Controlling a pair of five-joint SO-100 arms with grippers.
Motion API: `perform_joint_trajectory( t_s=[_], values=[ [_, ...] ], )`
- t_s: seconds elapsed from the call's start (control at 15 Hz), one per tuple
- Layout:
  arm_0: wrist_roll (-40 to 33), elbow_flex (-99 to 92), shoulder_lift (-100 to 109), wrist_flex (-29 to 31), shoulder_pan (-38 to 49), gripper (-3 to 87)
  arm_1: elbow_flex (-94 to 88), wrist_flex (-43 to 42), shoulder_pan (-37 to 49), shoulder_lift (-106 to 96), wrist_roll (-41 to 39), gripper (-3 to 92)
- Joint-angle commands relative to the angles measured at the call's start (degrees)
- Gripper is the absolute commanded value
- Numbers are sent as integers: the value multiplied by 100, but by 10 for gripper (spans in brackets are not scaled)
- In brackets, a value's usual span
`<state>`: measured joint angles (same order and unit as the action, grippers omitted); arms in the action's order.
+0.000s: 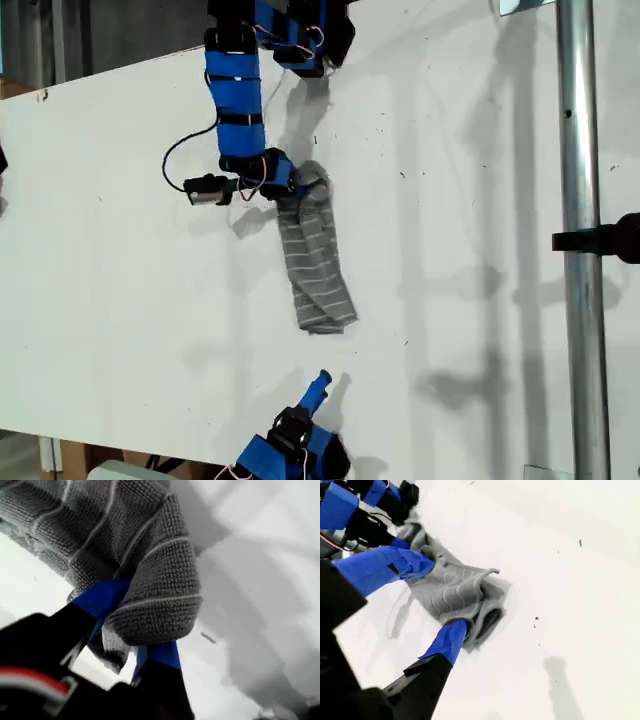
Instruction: Grasp corners of a towel and fold twice.
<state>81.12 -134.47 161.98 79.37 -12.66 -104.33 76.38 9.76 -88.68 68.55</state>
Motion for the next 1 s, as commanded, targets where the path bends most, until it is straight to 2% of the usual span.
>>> perform_joint_trajectory(
  t_s=[0.0, 0.07, 0.13, 0.2, 0.27, 0.33, 0.6, 0.67, 0.73, 0.8, 0.87, 0.93],
  values=[
    [-114, 88, 35, 18, -26, 215, 185, 2944, -35, -1529, 325, -2],
    [-149, 70, 35, 18, -26, 215, 554, 4104, -158, -1608, 554, -2],
    [-167, 44, 35, 0, -26, 215, 993, 4025, -387, -1863, 589, -2],
    [-167, 0, 62, -26, -9, 216, 1714, 3507, -624, -1784, 369, -2],
    [-193, -18, 70, -62, -9, 216, 1714, 2109, -729, -1916, 44, -2],
    [-193, 9, 70, -62, -26, 214, 1652, 1151, -756, -1740, -141, -2],
    [-44, -123, 132, -88, -114, 214, 1635, -1187, -976, -167, -211, -2],
    [-44, -158, 167, -114, -114, 214, 1670, -1529, -1002, 220, -211, -2],
    [-35, -167, 185, -114, -123, 213, 1670, -1644, -967, 272, -167, 137],
    [-35, -176, 202, -123, -141, 211, 1617, -1828, -914, 0, -281, 354],
    [-53, -202, 237, -149, -149, 210, 1687, -1978, -888, -396, -562, 369],
    [-62, -281, 316, -185, -123, 208, 1802, -1758, -729, -861, -580, 229]
  ],
)
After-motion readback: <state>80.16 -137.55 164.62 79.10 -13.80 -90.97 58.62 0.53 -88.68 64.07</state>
